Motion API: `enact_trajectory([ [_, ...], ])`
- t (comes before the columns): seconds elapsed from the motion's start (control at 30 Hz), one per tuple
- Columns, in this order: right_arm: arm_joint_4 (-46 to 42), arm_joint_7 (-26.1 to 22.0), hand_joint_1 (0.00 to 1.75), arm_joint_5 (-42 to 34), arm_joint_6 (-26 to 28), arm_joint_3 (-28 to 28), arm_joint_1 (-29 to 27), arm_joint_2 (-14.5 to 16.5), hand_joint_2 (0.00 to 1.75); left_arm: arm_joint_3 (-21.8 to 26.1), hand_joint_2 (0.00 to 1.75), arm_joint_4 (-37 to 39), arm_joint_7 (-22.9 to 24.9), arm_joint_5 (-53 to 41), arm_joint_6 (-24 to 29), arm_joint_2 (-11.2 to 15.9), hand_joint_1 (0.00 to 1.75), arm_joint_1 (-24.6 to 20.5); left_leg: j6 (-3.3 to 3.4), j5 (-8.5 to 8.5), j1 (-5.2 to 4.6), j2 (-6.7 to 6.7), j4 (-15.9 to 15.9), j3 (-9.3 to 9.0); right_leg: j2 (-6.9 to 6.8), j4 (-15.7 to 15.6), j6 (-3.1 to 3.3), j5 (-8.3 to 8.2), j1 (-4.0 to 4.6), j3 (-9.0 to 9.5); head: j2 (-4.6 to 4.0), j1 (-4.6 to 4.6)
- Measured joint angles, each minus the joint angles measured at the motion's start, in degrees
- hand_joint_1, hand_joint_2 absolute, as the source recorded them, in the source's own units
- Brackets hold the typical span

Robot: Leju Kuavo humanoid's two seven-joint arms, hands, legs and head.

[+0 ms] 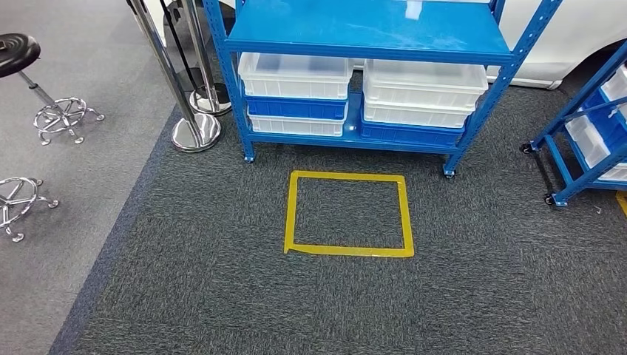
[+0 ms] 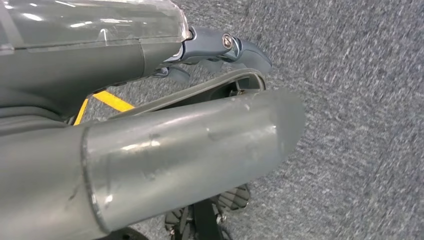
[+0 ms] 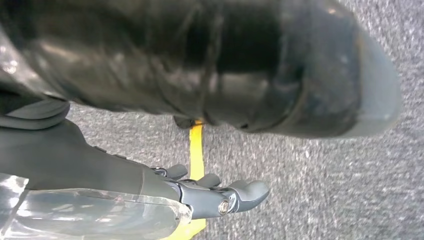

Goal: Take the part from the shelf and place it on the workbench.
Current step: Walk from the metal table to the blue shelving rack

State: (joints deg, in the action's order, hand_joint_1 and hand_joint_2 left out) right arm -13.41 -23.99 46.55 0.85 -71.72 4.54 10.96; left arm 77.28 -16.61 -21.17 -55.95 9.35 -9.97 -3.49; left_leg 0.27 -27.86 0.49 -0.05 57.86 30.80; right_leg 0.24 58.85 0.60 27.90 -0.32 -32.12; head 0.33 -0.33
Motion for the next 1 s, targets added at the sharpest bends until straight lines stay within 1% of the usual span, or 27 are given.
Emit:
enact_trajectory([
  [0.03, 0.0, 0.04, 0.0, -0.02, -0.01, -0.01, -0.03, 0.09, 0.0, -0.03, 0.0, 0.0, 0.0, -0.09, 0.0, 0.07, 0.0, 0.01, -0.26, -0.52, 0.08, 0.0, 0.59, 0.19, -0.04, -0.27, 0.4, -0.12, -0.07, 0.14, 0.0, 0.0],
  [0.07, 0.0, 0.07, 0.0, -0.04, -0.01, -0.01, -0.04, 0.2, 0.0, -0.05, 0.0, 0.0, -0.01, -0.21, 0.0, 0.13, 0.0, 0.03, -0.47, -1.6, 0.13, 0.0, 2.14, 0.84, -0.1, -0.53, 0.83, -0.25, -0.17, 0.27, 0.0, -0.01],
  [0.1, 0.01, 0.08, 0.0, -0.06, -0.02, -0.02, -0.04, 0.28, 0.0, -0.06, 0.0, 0.0, -0.01, -0.32, 0.0, 0.19, 0.0, 0.05, -0.57, -3.21, 0.21, -0.01, 4.82, 2.06, -0.17, -0.68, 1.15, -0.32, -0.18, 0.36, 0.0, -0.01],
  [0.17, 0.01, 0.08, 0.0, -0.1, -0.03, -0.03, -0.04, 0.4, 0.0, -0.07, 0.0, 0.0, 0.01, -0.54, 0.0, 0.23, 0.0, 0.1, -0.73, -6.88, 0.21, 0.0, 12.73, 5.82, -0.23, -0.63, 1.55, -0.24, 0.03, 0.35, 0.0, -0.01],
  [0.2, 0.02, 0.08, 0.0, -0.1, -0.03, -0.03, -0.04, 0.45, 0.0, -0.08, 0.0, 0.0, 0.01, -0.59, 0.0, 0.26, 0.0, 0.14, -0.78, -7.77, 0.22, 0.0, 15.8, 7.36, -0.23, -0.55, 1.64, -0.18, 0.15, 0.36, 0.0, -0.01],
  [0.23, 0.02, 0.08, 0.0, -0.1, -0.04, -0.03, -0.04, 0.51, 0.0, -0.08, 0.0, 0.0, 0.01, -0.62, 0.0, 0.3, 0.0, 0.18, -0.78, -7.59, 0.22, 0.0, 17.1, 8.09, -0.21, -0.44, 1.69, -0.09, 0.23, 0.39, 0.0, -0.01],
  [0.27, 0.02, 0.09, 0.0, -0.1, -0.04, -0.03, -0.04, 0.56, 0.0, -0.08, 0.0, 0.0, 0.0, -0.62, 0.0, 0.37, 0.0, 0.19, -0.71, -6.22, 0.22, 0.0, 15.91, 7.64, -0.17, -0.32, 1.69, 0.02, 0.27, 0.45, 0.0, -0.02],
  [0.3, 0.02, 0.11, 0.0, -0.1, -0.05, -0.04, -0.04, 0.61, 0.0, -0.08, 0.0, 0.0, -0.03, -0.63, 0.0, 0.44, 0.0, 0.2, -0.55, -4.1, 0.21, 0.0, 12.76, 6.22, -0.13, -0.2, 1.63, 0.17, 0.29, 0.56, 0.0, -0.02],
  [0.33, 0.02, 0.16, 0.0, -0.1, -0.07, -0.05, -0.06, 0.68, 0.0, -0.09, 0.0, 0.0, -0.07, -0.64, 0.0, 0.51, 0.0, 0.19, -0.33, -2.06, 0.19, 0.01, 8.69, 4.39, -0.09, -0.08, 1.5, 0.35, 0.3, 0.67, 0.0, -0.02],
  [0.37, 0.03, 0.22, 0.0, -0.1, -0.08, -0.08, -0.05, 0.74, 0.0, -0.09, 0.0, 0.0, -0.13, -0.66, 0.0, 0.58, 0.0, 0.15, -0.14, -0.64, 0.1, 0.0, 4.89, 2.66, -0.06, 0.13, 1.28, 0.55, 0.4, 0.71, 0.0, -0.01],
  [0.4, 0.05, 0.29, 0.0, -0.1, -0.08, -0.12, -0.04, 0.79, 0.0, -0.1, 0.0, 0.0, -0.19, -0.68, 0.0, 0.62, 0.0, 0.12, 0.05, 0.11, 0.0, -0.02, 2.32, 1.5, -0.06, 0.25, 1.01, 0.67, 0.46, 0.69, 0.0, 0.0],
  [0.43, 0.07, 0.37, 0.0, -0.1, -0.09, -0.17, -0.03, 0.84, 0.0, -0.11, 0.0, 0.0, -0.23, -0.68, 0.0, 0.66, 0.0, 0.09, 0.21, 0.19, -0.11, -0.05, 1.08, 0.99, -0.06, 0.32, 0.73, 0.73, 0.51, 0.63, 0.0, 0.0],
  [0.47, 0.08, 0.46, 0.0, -0.09, -0.11, -0.21, -0.01, 0.87, 0.0, -0.12, 0.0, 0.0, -0.27, -0.69, 0.0, 0.66, 0.0, 0.1, 0.34, 0.11, -0.22, -0.09, 0.77, 0.86, -0.05, 0.34, 0.45, 0.73, 0.54, 0.58, 0.0, 0.0],
  [0.5, 0.08, 0.54, 0.0, -0.08, -0.19, -0.23, 0.01, 0.9, 0.0, -0.13, 0.0, 0.0, -0.3, -0.71, 0.0, 0.66, 0.0, 0.14, 0.62, 0.28, -0.17, -0.1, 0.6, 0.83, -0.06, 0.32, 0.19, 0.76, 0.54, 0.56, 0.0, 0.0],
  [0.53, 0.08, 0.62, 0.0, -0.07, -0.27, -0.26, 0.01, 0.91, 0.0, -0.13, 0.0, 0.0, -0.31, -0.74, 0.01, 0.64, 0.0, 0.17, 0.93, 0.44, -0.09, -0.08, 0.29, 0.69, -0.05, 0.63, -0.06, 1.05, 0.52, 0.49, 0.0, 0.01],
  [0.57, 0.08, 0.68, 0.0, -0.06, -0.38, -0.28, 0.0, 0.92, 0.0, -0.13, 0.0, 0.0, -0.32, -0.79, 0.04, 0.62, 0.0, 0.17, 1.27, 0.63, 0.01, -0.04, -0.03, 0.56, -0.05, 1.7, -0.34, 1.85, 0.5, 0.04, 0.0, 0.02],
  [0.6, 0.08, 0.72, 0.0, -0.06, -0.49, -0.3, -0.01, 0.92, 0.0, -0.14, 0.0, 0.0, -0.33, -0.83, 0.07, 0.62, 0.0, 0.15, 1.57, 0.8, 0.11, 0.02, -0.33, 0.44, -0.05, 3.84, -0.61, 3.2, 0.46, -0.94, 0.0, 0.02],
  [0.67, 0.08, 0.75, 0.0, -0.06, -0.64, -0.34, -0.07, 0.91, 0.0, -0.15, 0.0, 0.0, -0.34, -0.86, 0.17, 0.65, 0.0, 0.11, 1.88, 0.83, 0.06, 0.11, -0.42, 0.44, -0.06, 10.87, -1.04, 6.69, 0.17, -4.43, 0.0, 0.02],
  [0.7, 0.09, 0.75, 0.0, -0.06, -0.71, -0.36, -0.1, 0.92, 0.0, -0.15, 0.0, 0.0, -0.34, -0.85, 0.21, 0.69, 0.0, 0.12, 1.91, 0.8, 0.03, 0.13, -0.4, 0.46, -0.07, 14.15, -1.23, 7.78, -0.01, -6.17, 0.0, 0.01],
  [0.73, 0.09, 0.75, 0.0, -0.06, -0.74, -0.36, -0.15, 0.92, 0.0, -0.15, 0.0, 0.0, -0.34, -0.84, 0.24, 0.72, 0.0, 0.12, 1.92, 0.74, 0.0, 0.14, -0.39, 0.41, -0.08, 15.99, -1.37, 7.91, -0.18, -7.22, 0.0, 0.01],
  [0.77, 0.1, 0.76, 0.0, -0.05, -0.77, -0.36, -0.18, 0.92, 0.0, -0.15, 0.0, 0.0, -0.34, -0.83, 0.25, 0.74, 0.0, 0.13, 1.89, 0.66, 0.0, 0.12, -0.36, 0.31, -0.09, 15.64, -1.49, 6.83, -0.35, -7.22, 0.0, 0.01],
  [0.8, 0.1, 0.77, 0.0, -0.04, -0.78, -0.36, -0.2, 0.92, 0.44, -0.15, 0.0, 0.0, -0.35, -0.82, 0.26, 0.74, 0.0, 0.15, 1.8, 0.54, 0.02, 0.08, -0.32, 0.16, -0.12, 13.09, -1.55, 4.83, -0.51, -6.12, 0.0, 0.01],
  [0.83, 0.1, 0.81, 0.0, -0.02, -0.79, -0.36, -0.2, 0.91, 0.87, -0.15, 0.0, 0.0, -0.38, -0.81, 0.26, 0.73, 0.0, 0.18, 1.65, 0.37, 0.05, 0.04, -0.28, -0.03, -0.16, 9.13, -1.52, 2.58, -0.64, -4.29, 0.0, 0.02],
  [0.87, 0.1, 0.92, 0.0, -0.01, -0.8, -0.37, -0.18, 0.91, 1.31, -0.15, 0.0, 0.0, -0.42, -0.76, 0.26, 0.72, 0.0, 0.18, 1.39, 0.16, -0.04, 0.02, -0.13, -0.15, -0.18, 5.23, -1.42, 0.97, -0.61, -2.48, 0.0, 0.02],
  [0.9, 0.1, 1.03, 0.0, 0.0, -0.8, -0.37, -0.15, 0.91, 1.75, -0.14, 0.0, 0.0, -0.46, -0.7, 0.26, 0.71, 0.0, 0.16, 1.08, 0.01, -0.11, 0.0, -0.04, -0.21, -0.17, 2.41, -1.23, 0.05, -0.51, -1.19, 0.0, 0.02],
  [0.93, 0.1, 1.15, 0.0, 0.0, -0.8, -0.38, -0.12, 0.91, 1.75, -0.14, 0.0, 0.0, -0.46, -0.64, 0.27, 0.72, 0.0, 0.11, 0.76, -0.11, -0.17, 0.0, 0.02, -0.23, -0.13, 0.92, -1.02, -0.15, -0.36, -0.55, 0.0, 0.01],
  [1.0, 0.1, 1.32, 0.0, 0.01, -0.81, -0.38, -0.1, 0.91, 1.75, -0.13, 0.0, 0.0, -0.27, -0.57, 0.44, 0.73, 0.0, -0.02, 0.08, -0.21, -0.14, -0.01, -0.07, -0.29, 0.0, 0.53, -0.43, 0.03, -0.16, -0.46, 0.0, -0.01],
])
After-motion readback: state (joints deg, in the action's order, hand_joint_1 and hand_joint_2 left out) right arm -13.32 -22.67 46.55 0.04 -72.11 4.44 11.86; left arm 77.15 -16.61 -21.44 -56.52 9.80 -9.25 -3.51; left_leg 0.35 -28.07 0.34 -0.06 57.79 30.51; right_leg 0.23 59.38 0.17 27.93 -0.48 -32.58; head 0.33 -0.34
